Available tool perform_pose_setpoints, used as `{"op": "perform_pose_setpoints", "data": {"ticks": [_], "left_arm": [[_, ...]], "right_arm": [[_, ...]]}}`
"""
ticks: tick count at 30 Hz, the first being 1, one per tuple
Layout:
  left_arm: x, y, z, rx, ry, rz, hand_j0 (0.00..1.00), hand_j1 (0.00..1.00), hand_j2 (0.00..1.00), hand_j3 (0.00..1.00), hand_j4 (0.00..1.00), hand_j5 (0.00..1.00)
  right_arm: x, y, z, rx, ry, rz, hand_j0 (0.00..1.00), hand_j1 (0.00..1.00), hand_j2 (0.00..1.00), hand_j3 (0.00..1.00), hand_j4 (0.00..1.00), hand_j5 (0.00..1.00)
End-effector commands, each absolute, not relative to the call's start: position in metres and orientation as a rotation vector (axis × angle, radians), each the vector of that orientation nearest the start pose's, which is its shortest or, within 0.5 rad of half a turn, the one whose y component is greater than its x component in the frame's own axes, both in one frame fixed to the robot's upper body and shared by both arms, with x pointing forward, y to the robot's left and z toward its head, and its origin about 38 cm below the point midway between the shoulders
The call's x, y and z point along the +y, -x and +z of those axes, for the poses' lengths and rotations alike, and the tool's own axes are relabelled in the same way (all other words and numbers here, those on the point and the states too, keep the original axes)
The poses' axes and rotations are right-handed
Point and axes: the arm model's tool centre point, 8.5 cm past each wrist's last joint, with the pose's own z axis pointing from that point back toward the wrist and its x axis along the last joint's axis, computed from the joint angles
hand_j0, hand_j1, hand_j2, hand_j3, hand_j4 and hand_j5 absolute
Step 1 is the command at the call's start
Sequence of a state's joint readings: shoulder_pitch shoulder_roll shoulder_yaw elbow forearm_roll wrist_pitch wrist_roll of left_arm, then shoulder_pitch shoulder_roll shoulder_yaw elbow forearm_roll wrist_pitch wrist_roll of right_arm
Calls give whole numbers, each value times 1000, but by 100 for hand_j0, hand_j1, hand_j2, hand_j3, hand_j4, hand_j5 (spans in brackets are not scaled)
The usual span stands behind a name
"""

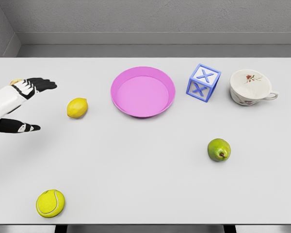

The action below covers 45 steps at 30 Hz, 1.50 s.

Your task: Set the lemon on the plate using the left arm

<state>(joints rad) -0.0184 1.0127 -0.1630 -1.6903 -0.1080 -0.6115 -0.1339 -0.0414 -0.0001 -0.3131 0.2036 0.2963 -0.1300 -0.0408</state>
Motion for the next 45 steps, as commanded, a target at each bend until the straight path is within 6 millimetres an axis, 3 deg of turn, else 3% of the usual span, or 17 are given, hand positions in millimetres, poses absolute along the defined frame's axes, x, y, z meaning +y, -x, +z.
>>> {"op": "perform_pose_setpoints", "data": {"ticks": [1, 4, 6, 9, 15, 18, 22, 24, 27, 30, 32, 37, 42, 45], "left_arm": [[380, -338, 226, -1801, -385, -1508, 100, 100, 100, 100, 100, 100], [380, -338, 225, -1789, -392, -1522, 100, 100, 100, 100, 100, 100], [386, -338, 213, -1687, -356, -1582, 100, 100, 100, 100, 100, 100], [425, -347, 206, -1551, -407, -1561, 100, 100, 100, 100, 100, 100], [425, -345, 198, -1457, -354, -1647, 100, 100, 100, 100, 100, 100], [396, -366, 200, -1396, -381, -1852, 100, 100, 100, 100, 100, 100], [364, -381, 198, -1377, -334, -1983, 100, 100, 100, 100, 100, 100], [354, -388, 205, -1408, -339, -1996, 100, 100, 100, 100, 100, 100], [315, -399, 196, -1477, -326, -2035, 100, 100, 100, 100, 100, 100], [309, -404, 200, -1482, -341, -2058, 100, 100, 100, 100, 100, 100], [287, -410, 200, -1496, -299, -2109, 100, 100, 100, 100, 100, 100], [288, -414, 204, -1494, -317, -2114, 100, 100, 100, 100, 100, 100], [327, -435, 188, -1387, -363, -2013, 100, 100, 100, 100, 100, 100], [313, -439, 190, -1421, -354, -2015, 100, 100, 100, 100, 100, 100]], "right_arm": [[-253, 26, -256, 19, 70, -31, 100, 100, 100, 100, 100, 100], [-253, 29, -256, 29, 70, -17, 100, 100, 100, 100, 100, 100], [-253, 29, -256, 29, 70, -17, 100, 100, 100, 100, 100, 100], [-253, 29, -256, 29, 70, -17, 100, 100, 100, 100, 100, 100], [-253, 29, -256, 29, 70, -17, 100, 100, 100, 100, 100, 100], [-253, 29, -256, 29, 70, -17, 100, 100, 100, 100, 100, 100], [-253, 29, -256, 29, 70, -17, 100, 100, 100, 100, 100, 100], [-253, 29, -256, 29, 70, -17, 100, 100, 100, 100, 100, 100], [-253, 29, -256, 29, 70, -17, 100, 100, 100, 100, 100, 100], [-253, 29, -256, 29, 70, -17, 100, 100, 100, 100, 100, 100], [-253, 29, -256, 29, 70, -17, 100, 100, 100, 100, 100, 100], [-253, 29, -256, 29, 70, -17, 100, 100, 100, 100, 100, 100], [-253, 29, -256, 29, 70, -17, 100, 100, 100, 100, 100, 100], [-253, 29, -256, 29, 70, -17, 100, 100, 100, 100, 100, 100]]}}
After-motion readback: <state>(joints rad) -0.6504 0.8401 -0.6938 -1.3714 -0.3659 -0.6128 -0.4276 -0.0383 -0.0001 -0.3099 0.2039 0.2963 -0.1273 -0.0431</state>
